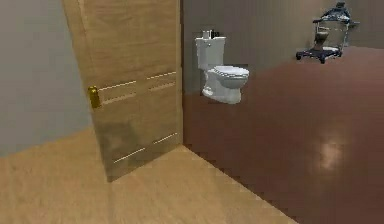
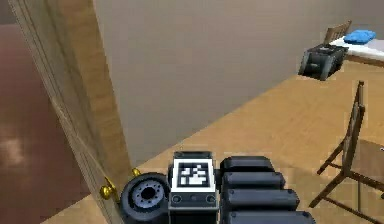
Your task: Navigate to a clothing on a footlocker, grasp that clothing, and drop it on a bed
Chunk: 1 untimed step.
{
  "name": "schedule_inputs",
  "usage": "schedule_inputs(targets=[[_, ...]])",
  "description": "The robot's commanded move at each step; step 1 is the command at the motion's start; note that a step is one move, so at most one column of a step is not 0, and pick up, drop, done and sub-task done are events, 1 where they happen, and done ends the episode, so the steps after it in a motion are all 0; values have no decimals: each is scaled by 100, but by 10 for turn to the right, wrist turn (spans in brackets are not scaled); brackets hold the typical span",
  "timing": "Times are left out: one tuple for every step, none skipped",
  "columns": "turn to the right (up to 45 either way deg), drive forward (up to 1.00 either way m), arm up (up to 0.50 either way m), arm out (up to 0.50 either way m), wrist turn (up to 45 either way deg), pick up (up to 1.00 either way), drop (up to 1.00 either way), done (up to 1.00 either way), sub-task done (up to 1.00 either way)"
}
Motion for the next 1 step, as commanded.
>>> schedule_inputs(targets=[[0, 35, 0, 0, 0, 0, 0, 0, 0]])
